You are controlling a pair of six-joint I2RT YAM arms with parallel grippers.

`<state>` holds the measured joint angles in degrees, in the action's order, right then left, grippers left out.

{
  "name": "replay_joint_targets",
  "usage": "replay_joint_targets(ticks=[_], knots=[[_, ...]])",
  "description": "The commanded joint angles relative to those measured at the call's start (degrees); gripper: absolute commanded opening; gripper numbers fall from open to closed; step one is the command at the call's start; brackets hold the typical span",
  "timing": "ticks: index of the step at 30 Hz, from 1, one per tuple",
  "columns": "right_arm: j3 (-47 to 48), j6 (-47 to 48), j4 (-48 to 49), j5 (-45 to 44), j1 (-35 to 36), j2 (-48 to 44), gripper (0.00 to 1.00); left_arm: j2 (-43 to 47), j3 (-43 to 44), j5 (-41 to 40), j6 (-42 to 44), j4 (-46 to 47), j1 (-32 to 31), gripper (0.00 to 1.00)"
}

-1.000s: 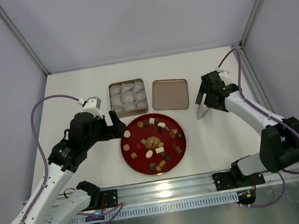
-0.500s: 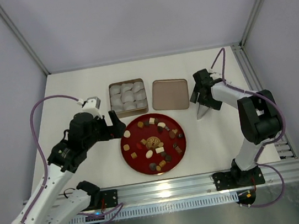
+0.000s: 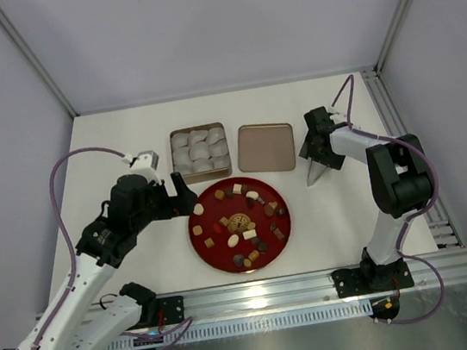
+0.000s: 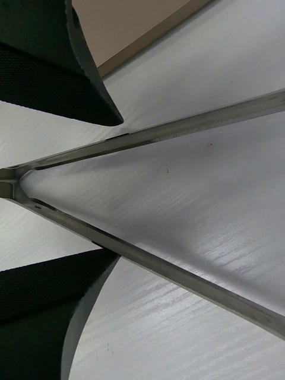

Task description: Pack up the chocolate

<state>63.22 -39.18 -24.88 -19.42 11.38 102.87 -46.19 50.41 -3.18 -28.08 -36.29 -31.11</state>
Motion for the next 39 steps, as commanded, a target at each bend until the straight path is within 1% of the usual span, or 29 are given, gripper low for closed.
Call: replay_joint_targets(ticks=[1, 4, 11, 19, 22, 23, 24, 26, 31, 39], knots=[[-0.2, 0.0, 3.3, 0.3, -0.3, -0.3, 0.82, -0.2, 0.7, 0.6, 0.1, 1.4, -0.1, 1.0], [0.1, -0.6, 3.0, 1.0, -0.4, 0.5, 0.76, -0.4, 0.6, 0.7, 0.1, 1.4, -0.1, 1.0], [1.4, -2.5, 1.2, 2.4, -0.3, 2.5, 0.76, -0.7, 0.5, 0.9, 0.0, 1.4, -0.1, 0.99], [2.5, -4.4, -1.1, 1.3, -0.2, 3.3, 0.76, -0.9, 0.6, 1.2, 0.0, 1.4, -0.1, 1.0], [2.9, -4.0, -1.3, 1.4, -0.2, 3.5, 0.7, -0.9, 0.5, 1.3, 0.0, 1.4, -0.1, 1.0], [3.0, -3.2, -1.8, 1.2, -0.2, 3.4, 0.64, -0.8, 0.5, 1.2, 0.0, 1.4, -0.2, 1.0], [3.3, -2.7, -2.2, 1.0, -0.2, 3.4, 0.62, -0.7, 0.5, 1.3, 0.0, 1.4, -0.2, 1.0], [3.4, -1.1, -2.5, 0.3, 0.1, 2.1, 0.59, -0.7, 0.4, 1.2, -0.1, 1.4, -0.1, 1.0], [4.5, 4.0, -4.8, -2.2, 1.0, -1.6, 0.58, -0.7, 0.4, 1.3, -0.1, 1.4, -0.1, 1.0], [3.6, 9.6, -7.9, -0.5, 1.2, -11.9, 0.57, -0.8, 0.5, 1.5, -0.1, 1.4, -0.1, 1.0]])
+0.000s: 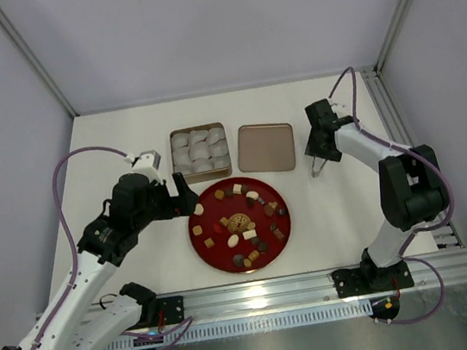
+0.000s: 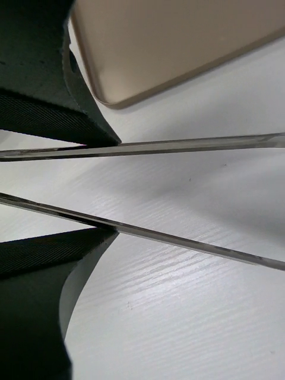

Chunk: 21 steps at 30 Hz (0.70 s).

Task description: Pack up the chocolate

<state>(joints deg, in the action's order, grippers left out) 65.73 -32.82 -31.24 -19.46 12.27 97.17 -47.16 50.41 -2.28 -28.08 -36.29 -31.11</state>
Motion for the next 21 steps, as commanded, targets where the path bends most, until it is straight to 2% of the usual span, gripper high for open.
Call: replay_joint_targets(ticks=[1, 12, 21], knots=[[0.8, 3.6, -2.0, -0.3, 0.3, -7.1, 0.57, 0.1, 0.5, 0.6, -0.1, 1.4, -0.1, 1.0], [-4.3, 5.3, -4.7, 4.3, 0.4, -19.7, 0.57, 0.3, 0.4, 0.4, -0.2, 1.4, -0.2, 1.0], [-4.4, 6.4, -8.4, 7.9, 2.4, -28.7, 0.47, -0.2, 0.4, -0.2, -0.2, 1.4, -0.1, 1.0]])
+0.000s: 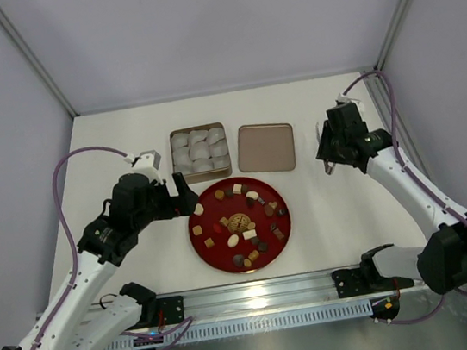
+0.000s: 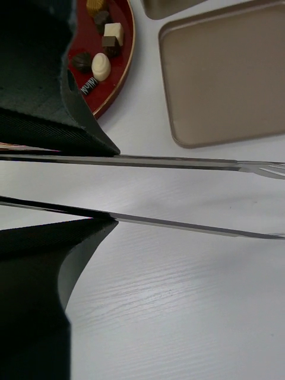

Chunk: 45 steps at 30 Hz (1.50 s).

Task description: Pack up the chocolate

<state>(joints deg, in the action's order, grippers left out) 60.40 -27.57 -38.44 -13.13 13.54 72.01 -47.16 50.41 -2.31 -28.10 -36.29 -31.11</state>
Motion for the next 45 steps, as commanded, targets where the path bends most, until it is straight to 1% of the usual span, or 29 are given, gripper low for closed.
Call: replay_joint_targets(ticks=[1, 4, 9, 12, 15, 16, 22, 30, 36, 45], knots=[[1.0, 1.3, -1.6, 2.0, 2.1, -4.1, 0.47, -0.3, 0.3, -0.2, -0.2, 1.3, -0.1, 1.0], [0.9, 1.0, -2.9, 3.0, 4.5, -7.0, 0.46, -0.4, 0.3, -0.7, -0.2, 1.3, -0.1, 1.0], [1.2, -0.7, -5.3, 3.0, 13.7, -11.3, 0.46, -0.5, 0.4, -2.3, 0.0, 1.1, -0.1, 1.0], [0.2, -2.4, -4.9, 6.7, 17.2, -13.5, 0.45, -0.3, 0.4, -3.1, -0.1, 0.9, -0.1, 1.0], [-0.4, -3.9, -5.3, 7.3, 20.9, -14.4, 0.43, -0.3, 0.5, -4.5, 0.0, 0.6, -0.1, 1.0], [-0.5, -4.2, -5.5, 7.1, 23.9, -14.5, 0.43, -0.1, 0.6, -4.8, 0.1, 0.5, -0.1, 1.0], [0.1, -6.1, -5.1, 5.8, 34.0, -13.0, 0.42, -0.2, 1.6, -8.1, 0.8, -0.6, -0.1, 1.0], [1.1, -6.0, -2.5, 5.6, 43.6, -5.7, 0.42, -0.3, 3.9, -10.7, 1.6, -3.2, -0.1, 1.0], [2.3, -4.2, -1.6, 6.5, 48.5, -0.9, 0.42, -0.1, 4.3, -12.5, 2.3, -4.4, -0.1, 1.0], [2.9, -4.3, -0.6, 6.6, 50.4, 0.4, 0.42, 0.0, 4.2, -13.1, 2.3, -4.8, -0.1, 1.0]])
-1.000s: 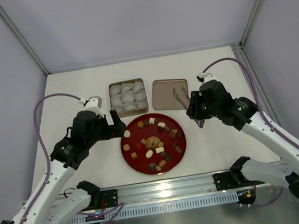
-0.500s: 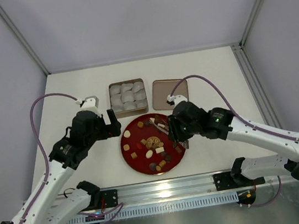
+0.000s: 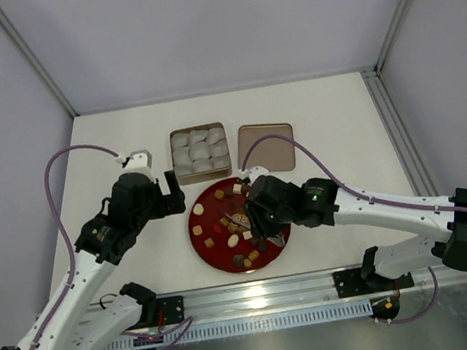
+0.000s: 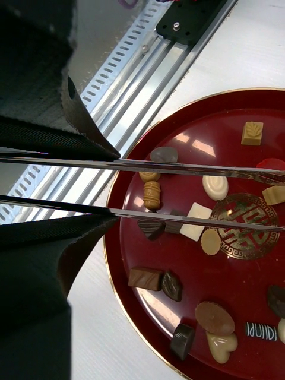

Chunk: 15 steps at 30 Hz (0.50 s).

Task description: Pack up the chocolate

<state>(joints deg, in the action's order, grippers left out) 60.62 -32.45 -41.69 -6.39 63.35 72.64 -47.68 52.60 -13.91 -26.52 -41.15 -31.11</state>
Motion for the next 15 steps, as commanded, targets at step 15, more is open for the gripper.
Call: replay_joint_targets(ticks=[15], knots=[[2.9, 0.6, 2.9, -0.4, 2.4, 3.8, 0.42, 0.7, 1.4, -1.9, 0.9, -0.2, -0.1, 1.0]])
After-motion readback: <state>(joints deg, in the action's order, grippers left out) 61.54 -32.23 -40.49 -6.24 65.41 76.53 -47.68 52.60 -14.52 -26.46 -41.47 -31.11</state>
